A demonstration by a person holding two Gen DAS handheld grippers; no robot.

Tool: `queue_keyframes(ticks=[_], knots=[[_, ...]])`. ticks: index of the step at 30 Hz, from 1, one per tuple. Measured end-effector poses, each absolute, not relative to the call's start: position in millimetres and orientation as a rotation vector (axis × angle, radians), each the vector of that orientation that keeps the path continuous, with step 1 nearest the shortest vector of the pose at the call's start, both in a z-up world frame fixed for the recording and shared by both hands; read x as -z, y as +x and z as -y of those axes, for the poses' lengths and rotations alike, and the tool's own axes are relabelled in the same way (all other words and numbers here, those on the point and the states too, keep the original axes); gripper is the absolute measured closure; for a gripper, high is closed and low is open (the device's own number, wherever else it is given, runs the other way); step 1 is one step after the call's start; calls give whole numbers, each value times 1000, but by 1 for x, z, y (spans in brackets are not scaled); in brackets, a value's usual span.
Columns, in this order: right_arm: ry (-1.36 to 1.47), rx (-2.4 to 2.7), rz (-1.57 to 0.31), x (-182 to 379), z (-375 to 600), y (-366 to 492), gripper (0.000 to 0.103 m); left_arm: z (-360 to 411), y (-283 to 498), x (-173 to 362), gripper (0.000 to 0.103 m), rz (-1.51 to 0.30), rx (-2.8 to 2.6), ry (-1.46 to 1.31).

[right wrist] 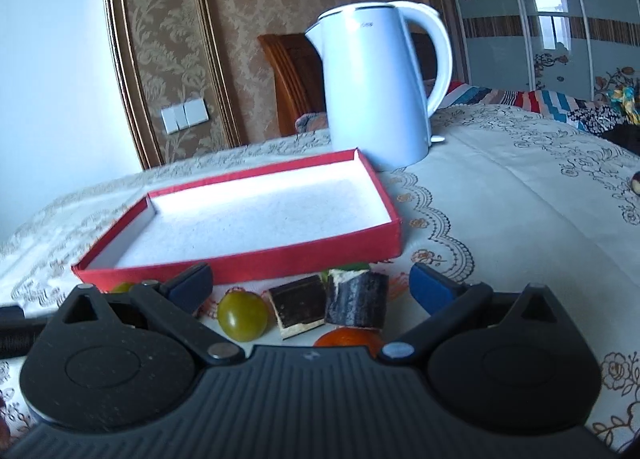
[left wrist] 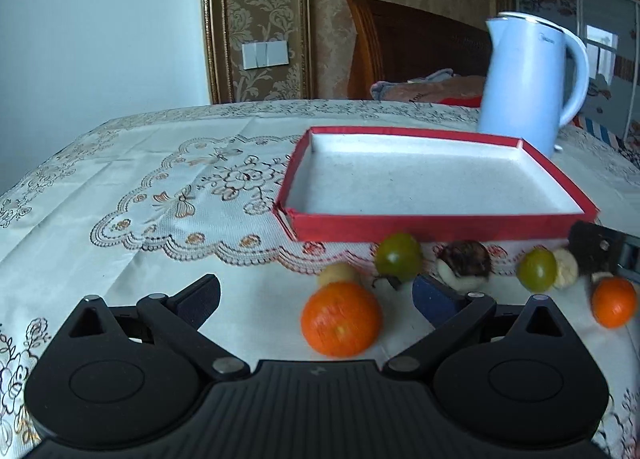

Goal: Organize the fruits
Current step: 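Lower the left gripper onto the small brown round fruit and close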

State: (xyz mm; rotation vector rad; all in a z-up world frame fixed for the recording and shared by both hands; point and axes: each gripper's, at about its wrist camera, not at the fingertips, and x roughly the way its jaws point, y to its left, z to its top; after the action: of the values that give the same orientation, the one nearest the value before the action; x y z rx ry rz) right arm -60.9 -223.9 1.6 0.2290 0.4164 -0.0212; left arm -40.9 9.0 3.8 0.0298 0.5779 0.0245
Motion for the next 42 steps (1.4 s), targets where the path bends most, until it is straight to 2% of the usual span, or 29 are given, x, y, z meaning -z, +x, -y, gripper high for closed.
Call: queue_keyframes(ticks=[4, 12, 18, 33, 36, 42], knots=[[218, 35, -450, -3, 230, -64, 0, -3, -55, -3, 0, -599, 19, 17], [136, 164, -314, -13, 252, -90, 0, 14, -72, 7, 0, -642, 77, 31], [227, 178, -343, -7, 275, -88, 0, 19, -82, 5, 0, -646, 111, 15], [254, 171, -372, -1, 280, -83, 0, 35, -89, 17, 1, -659, 122, 79], [251, 171, -381, -1, 280, -81, 0, 32, -87, 18, 8, -668, 121, 62], [255, 173, -385, 0, 280, -81, 0, 34, -92, 18, 39, -637, 123, 78]])
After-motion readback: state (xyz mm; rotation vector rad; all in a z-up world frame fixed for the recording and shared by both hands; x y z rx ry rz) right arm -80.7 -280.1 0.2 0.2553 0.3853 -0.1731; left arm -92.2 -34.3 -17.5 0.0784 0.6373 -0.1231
